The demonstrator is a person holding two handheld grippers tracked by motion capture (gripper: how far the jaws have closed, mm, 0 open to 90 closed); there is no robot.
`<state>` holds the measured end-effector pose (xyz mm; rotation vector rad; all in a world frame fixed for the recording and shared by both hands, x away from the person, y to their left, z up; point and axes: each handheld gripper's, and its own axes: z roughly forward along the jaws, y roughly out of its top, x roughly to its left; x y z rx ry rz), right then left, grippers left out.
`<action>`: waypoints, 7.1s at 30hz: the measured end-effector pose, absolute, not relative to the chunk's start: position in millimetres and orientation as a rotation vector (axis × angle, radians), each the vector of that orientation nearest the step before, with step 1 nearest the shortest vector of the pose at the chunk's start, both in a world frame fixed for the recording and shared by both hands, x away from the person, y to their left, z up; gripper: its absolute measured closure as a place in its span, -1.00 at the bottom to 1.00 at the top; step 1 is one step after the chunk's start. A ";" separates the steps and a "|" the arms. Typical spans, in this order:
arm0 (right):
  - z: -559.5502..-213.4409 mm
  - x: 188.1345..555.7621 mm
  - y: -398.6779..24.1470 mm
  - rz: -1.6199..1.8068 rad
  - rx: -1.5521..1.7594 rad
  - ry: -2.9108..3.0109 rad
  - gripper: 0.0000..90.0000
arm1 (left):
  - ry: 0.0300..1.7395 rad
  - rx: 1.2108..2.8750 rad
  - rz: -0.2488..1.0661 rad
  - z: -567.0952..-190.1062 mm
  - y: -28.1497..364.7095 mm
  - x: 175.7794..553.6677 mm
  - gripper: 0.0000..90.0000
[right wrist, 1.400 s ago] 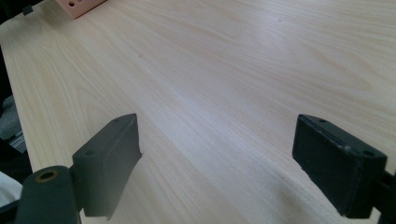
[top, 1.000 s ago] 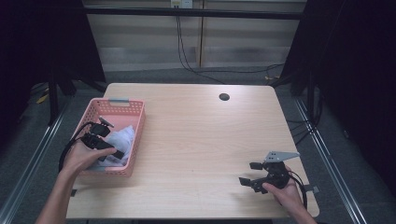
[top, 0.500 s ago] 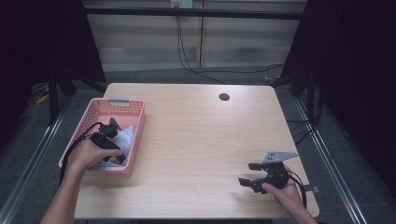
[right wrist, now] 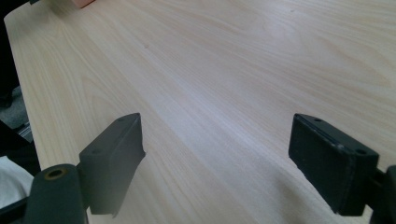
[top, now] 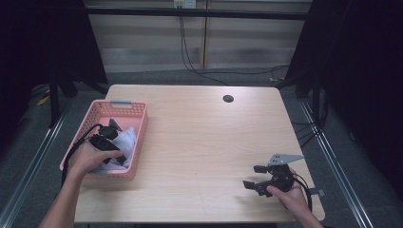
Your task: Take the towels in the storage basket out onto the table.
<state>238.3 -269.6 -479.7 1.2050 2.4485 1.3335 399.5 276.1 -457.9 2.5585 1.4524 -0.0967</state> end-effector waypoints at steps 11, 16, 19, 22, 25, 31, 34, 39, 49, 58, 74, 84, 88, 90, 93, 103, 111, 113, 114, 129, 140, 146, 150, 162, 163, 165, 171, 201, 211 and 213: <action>-479.9 239.5 -270.2 1.328 1.222 2.444 -0.65 | 1.489 2.461 -0.043 -448.0 285.4 396.4 -0.18; -479.8 239.3 -269.7 1.329 1.220 2.447 -0.65 | 1.477 2.403 -0.057 -439.5 295.4 396.0 -0.18; -479.6 239.3 -270.0 1.332 1.224 2.445 -0.65 | 1.468 2.339 -0.061 -430.5 303.0 394.5 -0.19; -479.6 239.5 -269.9 1.333 1.223 2.448 -0.65 | 1.437 2.299 -0.071 -421.6 310.2 393.8 -0.19; -479.7 239.8 -269.8 1.336 1.222 2.450 -0.65 | 1.422 2.273 -0.067 -414.5 314.2 393.6 -0.20; -479.6 239.6 -269.4 1.338 1.214 2.456 -0.65 | 1.420 2.206 -0.057 -404.4 321.1 393.9 -0.20; -479.7 239.7 -269.5 1.339 1.215 2.455 -0.65 | 1.404 2.161 -0.066 -398.8 323.8 390.9 -0.20; -479.3 239.5 -270.1 1.343 1.212 2.452 -0.65 | 1.406 2.118 -0.062 -391.0 326.6 388.9 -0.21; -479.5 239.5 -269.9 1.338 1.213 2.459 -0.65 | 1.389 2.071 0.007 -371.9 324.3 382.2 -0.22; -479.2 240.3 -271.3 1.343 1.214 2.457 -0.65 | 1.309 2.047 0.059 -356.5 312.8 370.1 -0.22; -477.4 240.5 -275.4 1.364 1.228 2.432 -0.60 | 1.161 2.057 0.088 -335.0 260.8 357.9 -0.26; -477.2 241.1 -276.4 1.364 1.229 2.419 -0.63 | 1.069 2.109 0.060 -339.0 211.1 356.9 -0.26; -476.8 241.0 -276.0 1.362 1.223 2.417 -0.63 | 1.038 2.115 0.046 -341.8 193.3 357.4 -0.26; -476.5 240.9 -276.6 1.365 1.223 2.416 -0.63 | 1.012 2.113 0.027 -343.3 181.0 357.7 -0.26; -476.0 241.0 -278.0 1.368 1.232 2.405 -0.63 | 0.979 2.116 0.021 -345.4 160.9 357.3 -0.27; -474.2 241.9 -281.0 1.372 1.230 2.390 -0.61 | 0.865 2.157 0.001 -355.5 108.6 347.4 -0.28; -471.3 241.5 -291.6 1.391 1.250 2.331 -0.54 | 0.851 2.225 -0.069 -399.0 73.7 338.4 -0.29; -471.5 241.2 -290.5 1.392 1.246 2.339 -0.52 | 0.832 2.282 -0.067 -414.8 65.5 336.9 -0.30; -471.7 240.9 -289.9 1.389 1.244 2.346 -0.52 | 0.831 2.287 -0.074 -419.9 62.5 336.1 -0.30; -464.9 241.0 -280.0 1.427 1.172 2.367 -0.18 | 0.742 2.348 -0.105 -471.2 40.4 327.3 -0.72; -443.3 259.9 -256.7 1.444 1.104 2.363 -0.12 | 0.687 2.385 -0.087 -452.9 48.5 327.8 -0.69; -434.7 281.4 -230.2 1.500 1.046 2.357 0.04 | 0.686 2.357 -0.076 -457.3 45.3 325.4 -0.70; -439.3 293.2 -214.2 1.498 1.022 2.394 0.18 | 0.697 2.338 -0.076 -460.4 44.1 323.8 -0.73; -468.3 305.5 -182.0 1.427 0.986 2.532 0.90 | 0.672 2.284 0.011 -452.4 48.7 314.2 -0.66; -463.9 304.0 -182.9 1.417 0.990 2.514 0.94 | 0.683 2.233 -0.018 -448.9 54.9 314.0 -0.59; -459.6 303.1 -186.9 1.415 0.993 2.489 0.94 | 0.679 2.205 0.058 -443.1 62.7 310.4 -0.19; -445.5 302.7 -198.5 1.445 1.011 2.432 0.95 | 0.648 2.140 0.012 -432.8 75.9 306.9 0.47; -439.4 317.8 -317.5 1.334 1.364 2.085 0.15 | 0.840 1.971 0.025 -427.4 149.1 289.9 -0.07; -429.9 299.4 -258.8 1.483 1.168 2.265 -0.13 | 0.855 1.965 0.081 -418.3 159.4 288.9 -0.14; -432.2 304.0 -239.5 1.503 1.113 2.312 -0.20 | 0.853 1.974 0.066 -425.5 155.6 291.8 -0.11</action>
